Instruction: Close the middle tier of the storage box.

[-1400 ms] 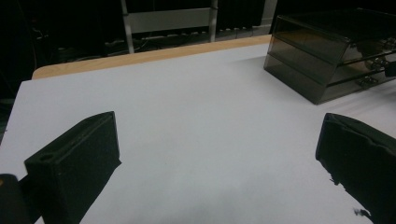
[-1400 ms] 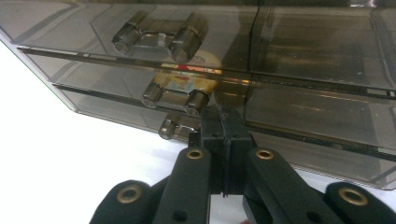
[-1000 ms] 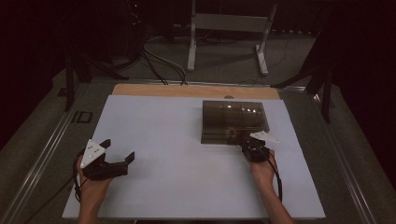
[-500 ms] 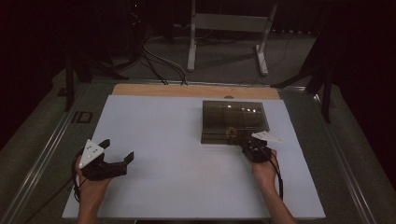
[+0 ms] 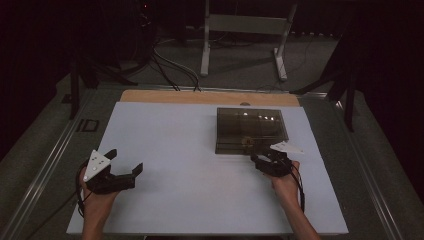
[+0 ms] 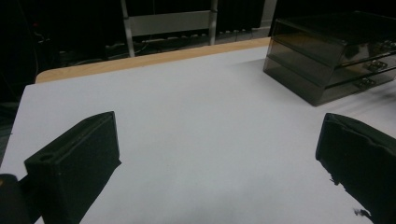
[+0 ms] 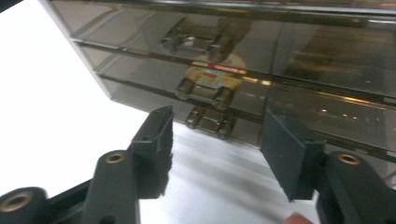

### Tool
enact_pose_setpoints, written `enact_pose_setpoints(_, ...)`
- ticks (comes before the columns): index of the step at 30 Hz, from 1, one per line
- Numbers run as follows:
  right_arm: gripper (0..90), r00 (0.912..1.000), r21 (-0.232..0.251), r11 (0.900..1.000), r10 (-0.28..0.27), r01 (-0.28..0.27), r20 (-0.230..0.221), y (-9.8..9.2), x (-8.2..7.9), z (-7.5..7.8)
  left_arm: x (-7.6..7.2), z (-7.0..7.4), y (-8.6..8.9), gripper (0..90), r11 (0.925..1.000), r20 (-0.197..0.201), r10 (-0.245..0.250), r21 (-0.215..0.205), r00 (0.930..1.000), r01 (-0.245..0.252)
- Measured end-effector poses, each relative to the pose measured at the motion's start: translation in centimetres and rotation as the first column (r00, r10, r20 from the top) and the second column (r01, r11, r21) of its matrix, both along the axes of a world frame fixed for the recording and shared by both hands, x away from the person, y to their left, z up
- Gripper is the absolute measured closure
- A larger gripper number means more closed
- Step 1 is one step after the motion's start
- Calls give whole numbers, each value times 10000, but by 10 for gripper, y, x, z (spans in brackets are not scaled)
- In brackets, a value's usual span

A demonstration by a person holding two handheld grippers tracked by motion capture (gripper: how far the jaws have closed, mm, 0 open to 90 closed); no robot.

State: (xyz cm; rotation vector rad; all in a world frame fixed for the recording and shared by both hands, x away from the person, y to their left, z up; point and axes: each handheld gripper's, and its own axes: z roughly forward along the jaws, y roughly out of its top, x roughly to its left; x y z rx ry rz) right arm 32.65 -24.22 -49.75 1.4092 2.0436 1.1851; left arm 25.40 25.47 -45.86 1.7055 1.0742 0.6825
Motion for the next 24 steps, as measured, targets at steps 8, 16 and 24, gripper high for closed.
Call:
enact_pose_setpoints(8,226,9987,262,9987,436,-443,268,-3,-8,6,-2,1,0,9,10000,17,-24,8,10000,24)
enact_pose_setpoints(16,98,9972,517,9974,467,-497,581,-10,-18,14,-3,1,1,9,10000,23,-52,-26,10000,52)
enact_pose_setpoints(24,13,9960,814,9961,283,-352,851,-21,-30,21,-4,1,0,9,9999,10,-152,-29,9999,152)
